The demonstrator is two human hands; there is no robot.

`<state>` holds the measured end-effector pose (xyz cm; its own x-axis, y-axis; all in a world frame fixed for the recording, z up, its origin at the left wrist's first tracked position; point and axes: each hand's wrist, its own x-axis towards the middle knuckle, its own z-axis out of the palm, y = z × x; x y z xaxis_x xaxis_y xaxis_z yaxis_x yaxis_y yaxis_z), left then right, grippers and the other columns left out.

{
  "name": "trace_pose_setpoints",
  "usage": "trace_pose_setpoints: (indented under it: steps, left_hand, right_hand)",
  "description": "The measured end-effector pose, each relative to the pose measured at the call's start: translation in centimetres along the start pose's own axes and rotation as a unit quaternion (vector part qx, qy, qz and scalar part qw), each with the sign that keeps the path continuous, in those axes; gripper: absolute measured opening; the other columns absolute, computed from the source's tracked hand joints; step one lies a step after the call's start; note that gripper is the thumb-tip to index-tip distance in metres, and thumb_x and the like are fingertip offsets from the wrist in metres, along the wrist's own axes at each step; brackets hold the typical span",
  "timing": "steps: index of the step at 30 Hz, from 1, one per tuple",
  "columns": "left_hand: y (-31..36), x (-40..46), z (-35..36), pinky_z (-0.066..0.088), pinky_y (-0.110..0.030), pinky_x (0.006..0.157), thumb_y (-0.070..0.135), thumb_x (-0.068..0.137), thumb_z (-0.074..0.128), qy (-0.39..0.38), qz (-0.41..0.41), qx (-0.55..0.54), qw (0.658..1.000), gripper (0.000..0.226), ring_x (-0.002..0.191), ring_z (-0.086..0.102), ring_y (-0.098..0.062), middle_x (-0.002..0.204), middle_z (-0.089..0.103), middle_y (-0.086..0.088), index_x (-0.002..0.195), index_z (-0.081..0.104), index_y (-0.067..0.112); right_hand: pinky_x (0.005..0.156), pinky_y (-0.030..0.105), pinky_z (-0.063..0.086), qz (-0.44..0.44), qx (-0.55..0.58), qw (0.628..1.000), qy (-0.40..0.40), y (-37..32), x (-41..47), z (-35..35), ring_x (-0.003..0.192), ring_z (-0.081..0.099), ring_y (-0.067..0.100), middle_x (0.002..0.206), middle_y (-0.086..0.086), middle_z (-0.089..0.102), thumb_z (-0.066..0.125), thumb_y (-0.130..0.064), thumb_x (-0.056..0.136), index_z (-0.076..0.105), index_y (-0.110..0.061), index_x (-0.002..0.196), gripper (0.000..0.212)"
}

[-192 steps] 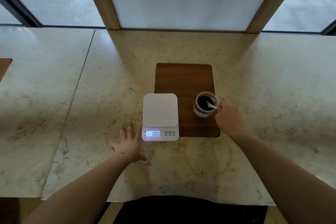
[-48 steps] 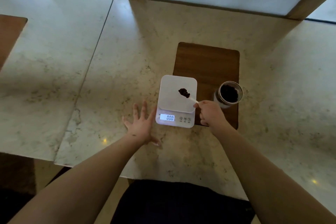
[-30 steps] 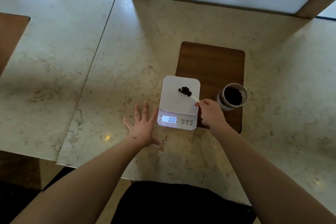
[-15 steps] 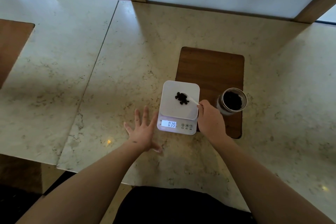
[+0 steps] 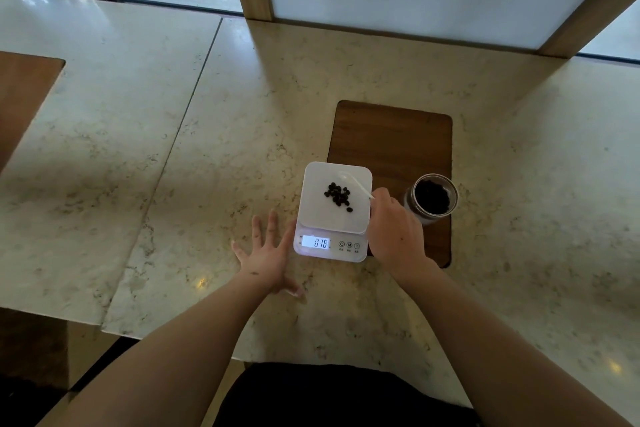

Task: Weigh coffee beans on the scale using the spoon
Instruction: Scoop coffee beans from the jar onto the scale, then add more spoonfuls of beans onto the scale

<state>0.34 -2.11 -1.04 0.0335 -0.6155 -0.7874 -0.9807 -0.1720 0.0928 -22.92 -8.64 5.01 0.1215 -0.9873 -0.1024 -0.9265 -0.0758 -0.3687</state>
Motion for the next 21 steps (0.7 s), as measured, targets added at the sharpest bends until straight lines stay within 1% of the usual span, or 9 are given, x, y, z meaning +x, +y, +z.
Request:
trace_pose_setpoints:
  steps: [3, 6, 7, 9, 11, 13, 17, 19, 21]
  left_hand:
    - [0.0, 0.1, -0.1, -0.009, -0.084, 0.105, 0.079, 0.051, 0.082, -0.002, -0.009, 0.011, 1.000, 0.159, 0.127, -0.059, -0.035, 0.140, -0.064, 0.000, 0.128, -0.053, 0.044]
    - [0.0, 0.2, -0.1, -0.008, -0.085, 0.104, 0.082, 0.051, 0.079, -0.006, -0.012, 0.024, 1.000, 0.159, 0.127, -0.059, -0.036, 0.137, -0.067, -0.001, 0.125, -0.056, 0.042]
    - [-0.1, 0.2, -0.1, -0.008, -0.085, 0.104, 0.083, 0.051, 0.078, -0.008, -0.013, 0.026, 1.000, 0.159, 0.126, -0.059, -0.037, 0.136, -0.067, -0.001, 0.124, -0.057, 0.042]
    - [-0.1, 0.2, -0.1, -0.006, -0.085, 0.106, 0.086, 0.050, 0.076, -0.009, -0.013, 0.032, 0.999, 0.158, 0.127, -0.059, -0.036, 0.136, -0.068, 0.000, 0.126, -0.056, 0.042]
    - [-0.2, 0.2, -0.1, -0.004, -0.085, 0.106, 0.087, 0.050, 0.074, -0.011, -0.018, 0.035, 0.999, 0.159, 0.128, -0.059, -0.036, 0.136, -0.067, 0.000, 0.129, -0.055, 0.042]
    - [0.0, 0.0, -0.3, -0.003, -0.085, 0.107, 0.088, 0.050, 0.073, -0.014, -0.020, 0.041, 0.999, 0.158, 0.129, -0.057, -0.037, 0.137, -0.066, -0.002, 0.130, -0.055, 0.041]
    - [0.6, -0.5, -0.9, -0.004, -0.085, 0.107, 0.089, 0.052, 0.072, -0.030, -0.021, 0.044, 0.998, 0.157, 0.128, -0.057, -0.038, 0.137, -0.066, -0.004, 0.131, -0.055, 0.039]
    - [0.7, -0.6, -1.0, -0.003, -0.085, 0.108, 0.087, 0.054, 0.074, -0.038, -0.025, 0.045, 0.998, 0.158, 0.128, -0.057, -0.039, 0.137, -0.066, -0.004, 0.131, -0.055, 0.038]
    - [0.9, -0.7, -1.3, -0.001, -0.084, 0.108, 0.086, 0.055, 0.074, -0.043, -0.030, 0.050, 0.997, 0.158, 0.129, -0.055, -0.040, 0.139, -0.064, -0.006, 0.130, -0.055, 0.036]
  right_hand:
    - [0.044, 0.026, 0.027, 0.068, 0.078, 0.995, 0.001, 0.2, -0.6, 0.4, 0.049, 0.046, 0.009, 0.063, -0.008, 0.050, 0.038, -0.024, 0.104, 0.046, -0.018, 0.089, 0.018]
    - [0.045, 0.030, 0.035, 0.119, 0.138, 0.983, 0.026, 0.8, -1.6, 0.0, 0.053, 0.053, 0.013, 0.065, -0.005, 0.055, 0.038, -0.027, 0.105, 0.051, -0.019, 0.091, 0.021]
    - [0.045, 0.030, 0.036, 0.125, 0.146, 0.980, 0.043, 1.1, -1.8, -0.4, 0.054, 0.054, 0.013, 0.066, -0.005, 0.056, 0.039, -0.026, 0.105, 0.053, -0.019, 0.092, 0.021]
    - [0.047, 0.030, 0.034, 0.135, 0.156, 0.976, 0.071, 2.0, -2.1, -1.3, 0.055, 0.055, 0.013, 0.066, -0.005, 0.058, 0.039, -0.025, 0.105, 0.056, -0.018, 0.095, 0.021]
    - [0.051, 0.030, 0.035, 0.153, 0.167, 0.971, 0.082, 2.9, -2.1, -2.2, 0.058, 0.055, 0.014, 0.069, -0.004, 0.058, 0.038, -0.026, 0.105, 0.059, -0.016, 0.099, 0.025]
    - [0.051, 0.032, 0.038, 0.172, 0.187, 0.964, 0.081, 3.7, -2.2, -3.2, 0.060, 0.055, 0.015, 0.071, -0.002, 0.058, 0.036, -0.026, 0.105, 0.060, -0.015, 0.099, 0.027]
    - [0.048, 0.030, 0.032, 0.185, 0.207, 0.957, 0.082, 4.8, -3.0, -4.6, 0.056, 0.048, 0.013, 0.068, -0.001, 0.054, 0.035, -0.021, 0.105, 0.059, -0.017, 0.096, 0.026]
    - [0.048, 0.030, 0.030, 0.196, 0.204, 0.954, 0.095, 5.2, -3.1, -5.1, 0.058, 0.048, 0.011, 0.069, -0.004, 0.053, 0.036, -0.020, 0.105, 0.058, -0.019, 0.094, 0.025]
    - [0.049, 0.029, 0.028, 0.204, 0.192, 0.954, 0.107, 5.8, -3.3, -5.6, 0.060, 0.047, 0.009, 0.069, -0.006, 0.052, 0.037, -0.020, 0.104, 0.055, -0.019, 0.088, 0.024]
